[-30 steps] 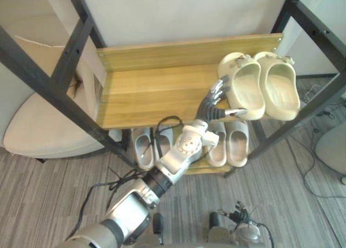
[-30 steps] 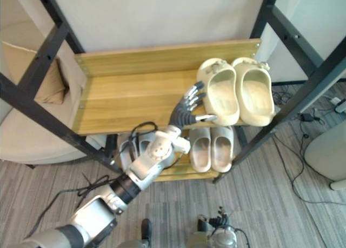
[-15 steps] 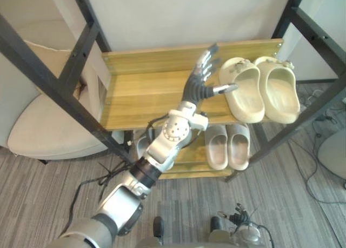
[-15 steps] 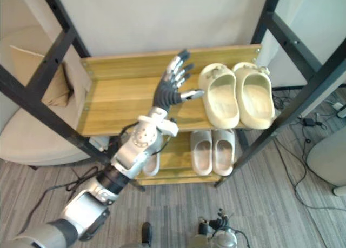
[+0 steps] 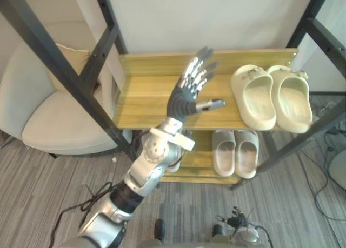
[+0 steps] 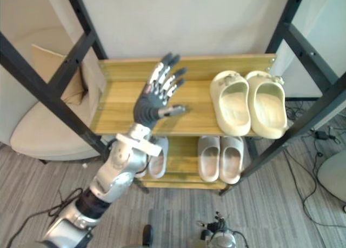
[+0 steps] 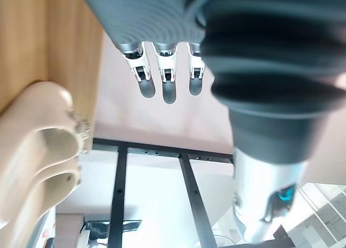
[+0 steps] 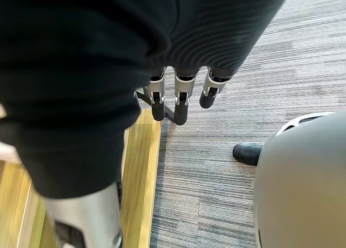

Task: Organize the slippers on the shoe rack

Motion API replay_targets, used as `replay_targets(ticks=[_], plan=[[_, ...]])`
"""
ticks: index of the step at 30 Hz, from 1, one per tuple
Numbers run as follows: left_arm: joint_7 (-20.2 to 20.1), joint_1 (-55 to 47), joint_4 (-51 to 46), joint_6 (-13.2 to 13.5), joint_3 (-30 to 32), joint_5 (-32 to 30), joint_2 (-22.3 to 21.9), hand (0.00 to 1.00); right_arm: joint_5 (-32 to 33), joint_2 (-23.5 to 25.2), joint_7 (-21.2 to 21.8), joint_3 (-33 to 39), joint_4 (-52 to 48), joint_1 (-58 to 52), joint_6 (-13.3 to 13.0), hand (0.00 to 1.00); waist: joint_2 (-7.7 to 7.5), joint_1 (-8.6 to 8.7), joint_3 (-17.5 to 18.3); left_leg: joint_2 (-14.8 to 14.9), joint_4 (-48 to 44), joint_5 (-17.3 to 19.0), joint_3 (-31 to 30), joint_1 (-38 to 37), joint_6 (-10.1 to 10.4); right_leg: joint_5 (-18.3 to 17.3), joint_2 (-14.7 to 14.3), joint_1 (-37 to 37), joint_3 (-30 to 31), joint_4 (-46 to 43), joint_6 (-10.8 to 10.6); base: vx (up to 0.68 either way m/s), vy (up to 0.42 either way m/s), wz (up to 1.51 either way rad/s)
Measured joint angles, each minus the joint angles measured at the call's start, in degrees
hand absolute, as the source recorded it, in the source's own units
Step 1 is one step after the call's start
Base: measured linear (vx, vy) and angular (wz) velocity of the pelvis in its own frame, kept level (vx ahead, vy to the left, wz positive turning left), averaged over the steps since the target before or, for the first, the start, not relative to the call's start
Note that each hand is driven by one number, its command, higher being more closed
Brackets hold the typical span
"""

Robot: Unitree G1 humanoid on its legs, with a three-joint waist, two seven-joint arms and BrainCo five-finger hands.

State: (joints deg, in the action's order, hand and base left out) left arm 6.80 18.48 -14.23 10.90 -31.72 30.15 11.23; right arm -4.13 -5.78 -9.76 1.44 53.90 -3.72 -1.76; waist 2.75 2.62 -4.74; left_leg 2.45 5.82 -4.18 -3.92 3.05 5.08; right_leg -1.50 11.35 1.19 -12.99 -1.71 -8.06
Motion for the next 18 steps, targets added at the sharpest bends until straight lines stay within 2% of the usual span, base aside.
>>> replay_targets(ticks=[5, 9, 14, 18], plan=[[-4.48, -12.25, -0.57, -0.76, -0.82, 0.38, 3.83, 0.0, -0.48, -1.15, 0.14, -1.93, 1.25, 0.32, -0.42, 0.0, -0.04, -1.43, 0.32, 0.11, 0.0, 0.01, -0.48, -0.39, 0.0, -0.33, -0.21, -0.7, -0.86, 0.03, 0.41, 0.0, -0.01, 0.04], [-5.59, -18.65, 1.33, -1.73, -0.45, 0.19, 5.79, 0.0, -0.53, -1.27, 0.15, -2.22, 1.27, 0.2, -0.42, 0.0, -0.08, -2.07, 0.32, 0.11, 0.0, 0.01, -1.22, -0.84, 0.0, -0.81, -0.26, -1.37, -1.63, 0.11, 1.21, -0.01, -0.011, 0.09], [-7.33, -27.05, 11.13, -2.81, 3.12, -2.93, 5.85, 0.0, -2.48, -1.19, 0.25, -2.28, 1.33, 0.23, -0.44, 0.0, -0.87, -3.0, 0.79, 0.16, 0.01, 0.01, -1.43, -0.91, -0.01, -0.92, -0.37, -1.56, -1.98, 0.44, 1.29, -0.01, -0.005, 0.02], [-7.67, -29.64, 20.13, -3.36, 6.37, -6.32, 5.72, 0.0, -2.58, -1.1, 0.35, -2.25, 1.5, 0.3, -0.44, 0.0, -1.71, -3.03, 1.24, 0.13, 0.01, 0.02, -1.49, -0.74, -0.01, -0.9, -0.4, -1.66, -2.14, 1.0, 1.28, 0.0, 0.0, 0.0]])
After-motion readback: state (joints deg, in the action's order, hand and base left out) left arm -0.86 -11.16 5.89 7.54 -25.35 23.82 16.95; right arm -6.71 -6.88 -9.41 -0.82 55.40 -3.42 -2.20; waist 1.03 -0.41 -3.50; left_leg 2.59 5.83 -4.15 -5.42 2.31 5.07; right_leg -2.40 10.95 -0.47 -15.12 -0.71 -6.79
